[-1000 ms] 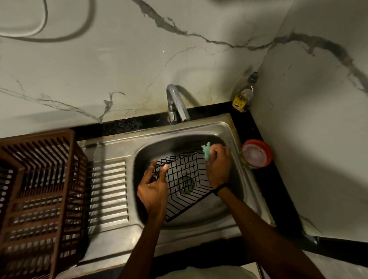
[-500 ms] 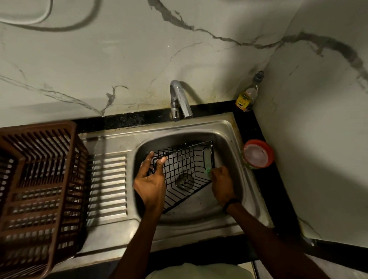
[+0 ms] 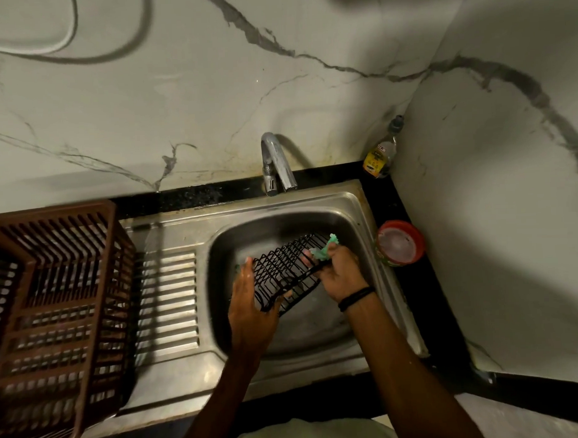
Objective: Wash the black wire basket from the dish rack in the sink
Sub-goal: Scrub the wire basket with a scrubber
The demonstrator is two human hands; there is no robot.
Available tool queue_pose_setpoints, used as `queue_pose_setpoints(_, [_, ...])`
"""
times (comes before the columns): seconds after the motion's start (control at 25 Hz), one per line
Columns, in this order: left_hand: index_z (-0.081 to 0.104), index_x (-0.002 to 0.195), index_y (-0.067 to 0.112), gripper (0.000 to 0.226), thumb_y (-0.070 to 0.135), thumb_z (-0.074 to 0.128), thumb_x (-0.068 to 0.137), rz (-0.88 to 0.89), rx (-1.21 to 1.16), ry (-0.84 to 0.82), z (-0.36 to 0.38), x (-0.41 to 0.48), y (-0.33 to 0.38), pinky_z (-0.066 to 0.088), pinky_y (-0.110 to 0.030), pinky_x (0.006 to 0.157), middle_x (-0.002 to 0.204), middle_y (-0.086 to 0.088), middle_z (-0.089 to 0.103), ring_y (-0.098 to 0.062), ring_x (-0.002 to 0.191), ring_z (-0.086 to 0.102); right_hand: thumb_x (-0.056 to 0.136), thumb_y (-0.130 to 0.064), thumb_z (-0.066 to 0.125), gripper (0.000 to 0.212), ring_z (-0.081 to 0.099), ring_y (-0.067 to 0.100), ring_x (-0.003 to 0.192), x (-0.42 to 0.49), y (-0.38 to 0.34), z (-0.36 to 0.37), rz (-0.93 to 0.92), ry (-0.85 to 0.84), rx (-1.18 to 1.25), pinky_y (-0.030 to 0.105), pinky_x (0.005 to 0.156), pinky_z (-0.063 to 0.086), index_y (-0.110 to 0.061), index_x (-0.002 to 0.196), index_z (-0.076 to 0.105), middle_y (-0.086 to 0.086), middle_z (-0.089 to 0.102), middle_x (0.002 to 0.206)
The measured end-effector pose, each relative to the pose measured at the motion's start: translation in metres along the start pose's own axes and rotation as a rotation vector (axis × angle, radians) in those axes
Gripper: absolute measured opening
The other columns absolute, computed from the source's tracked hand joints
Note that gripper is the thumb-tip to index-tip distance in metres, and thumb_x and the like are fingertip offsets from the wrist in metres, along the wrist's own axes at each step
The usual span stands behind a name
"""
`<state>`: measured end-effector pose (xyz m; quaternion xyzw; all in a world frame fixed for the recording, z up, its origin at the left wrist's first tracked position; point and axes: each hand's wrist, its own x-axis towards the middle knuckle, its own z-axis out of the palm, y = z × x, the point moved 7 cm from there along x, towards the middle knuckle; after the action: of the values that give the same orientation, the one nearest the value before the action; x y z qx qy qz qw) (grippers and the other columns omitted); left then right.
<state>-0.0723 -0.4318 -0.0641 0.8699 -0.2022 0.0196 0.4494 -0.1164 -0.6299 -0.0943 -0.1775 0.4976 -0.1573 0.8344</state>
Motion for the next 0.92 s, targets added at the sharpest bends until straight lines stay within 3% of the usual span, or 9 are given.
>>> queue_pose_setpoints(0.12, [0.016,0.160,0.021,0.106,0.080,0.057,0.081,0.084,0.079,-0.110,0.001,-0.011,0.004,0.043,-0.064,0.108,0.159,-0.013,0.036,-0.033,0.145,0.036,0.103,-0.009,0.042,0.011,0.064,0.019,0.069,-0.008,0.004,0.001,-0.049,0.105,-0.090,0.032,0.059,0.059,-0.009,0.104,0.053,0.015,0.061,0.089])
queue_pose_setpoints(0.2, [0.017,0.161,0.019,0.126,0.088,0.063,0.066,0.048,0.057,-0.196,-0.005,-0.016,-0.002,0.033,-0.056,0.116,0.167,0.004,0.019,-0.027,0.148,0.027,0.102,-0.010,0.043,0.011,0.060,0.014,0.062,-0.007,0.004,0.000,-0.062,0.083,-0.133,0.033,0.065,0.058,-0.008,0.100,0.053,0.010,0.060,0.083])
queue_pose_setpoints(0.28, [0.013,0.160,0.036,0.123,0.082,0.070,0.062,-0.262,-0.151,-0.112,-0.014,-0.021,-0.023,0.032,-0.054,0.116,0.169,0.008,0.012,-0.028,0.150,0.026,0.101,-0.010,0.044,0.012,0.057,0.012,0.060,-0.005,0.001,-0.001,-0.093,0.058,-0.137,0.037,0.069,0.058,-0.008,0.109,0.053,0.008,0.059,0.085])
queue_pose_setpoints(0.32, [0.018,0.159,0.038,0.115,0.076,0.073,0.065,-0.534,-0.340,-0.030,-0.017,-0.025,-0.037,0.038,-0.057,0.113,0.167,-0.003,0.023,-0.033,0.147,0.034,0.102,-0.011,0.044,0.014,0.056,0.011,0.059,-0.004,0.000,-0.002,-0.114,0.043,-0.135,0.038,0.070,0.058,-0.009,0.112,0.053,0.007,0.059,0.085])
queue_pose_setpoints(0.4, [0.053,0.135,0.011,0.102,0.082,0.072,0.065,-1.022,-0.749,-0.042,-0.005,-0.034,-0.053,0.054,-0.057,0.088,0.127,-0.026,0.065,-0.044,0.113,0.062,0.102,-0.011,0.043,0.016,0.054,0.011,0.057,-0.004,-0.001,-0.002,-0.140,0.013,-0.120,0.040,0.070,0.058,-0.008,0.114,0.053,0.007,0.058,0.085])
queue_pose_setpoints(0.48, [0.063,0.104,0.014,0.089,0.094,0.056,0.066,-1.286,-0.983,-0.221,0.006,-0.031,-0.038,0.051,-0.054,0.084,0.092,-0.018,0.072,-0.039,0.095,0.064,0.102,-0.008,0.042,0.012,0.052,0.010,0.054,-0.010,0.000,-0.004,-0.150,-0.063,-0.101,0.042,0.070,0.057,-0.008,0.110,0.052,0.007,0.057,0.084])
queue_pose_setpoints(0.56, [0.065,0.109,0.019,0.076,0.087,0.050,0.078,-1.356,-1.002,-0.288,0.010,-0.023,-0.029,0.046,-0.061,0.095,0.106,-0.018,0.068,-0.040,0.106,0.059,0.101,-0.005,0.044,0.011,0.052,0.009,0.054,-0.014,0.005,-0.008,-0.149,-0.162,-0.096,0.043,0.071,0.058,-0.013,0.100,0.051,0.006,0.058,0.086])
queue_pose_setpoints(0.72, [0.069,0.125,0.009,0.052,0.047,0.063,0.090,-1.344,-0.978,-0.299,0.022,-0.018,-0.015,0.053,-0.042,0.074,0.104,-0.020,0.076,-0.037,0.096,0.068,0.100,-0.005,0.045,0.012,0.056,0.009,0.059,-0.015,0.009,-0.020,-0.127,-0.260,-0.112,0.045,0.077,0.059,-0.014,0.102,0.052,0.004,0.061,0.089])
queue_pose_setpoints(0.92, [0.067,0.110,0.010,0.028,0.032,0.064,0.093,-1.310,-0.931,-0.202,0.018,-0.016,-0.022,0.050,-0.035,0.065,0.103,-0.017,0.072,-0.028,0.086,0.064,0.099,-0.006,0.046,0.010,0.061,0.017,0.069,-0.010,0.006,-0.037,-0.104,-0.283,-0.107,0.039,0.072,0.059,-0.012,0.099,0.054,0.007,0.060,0.088])
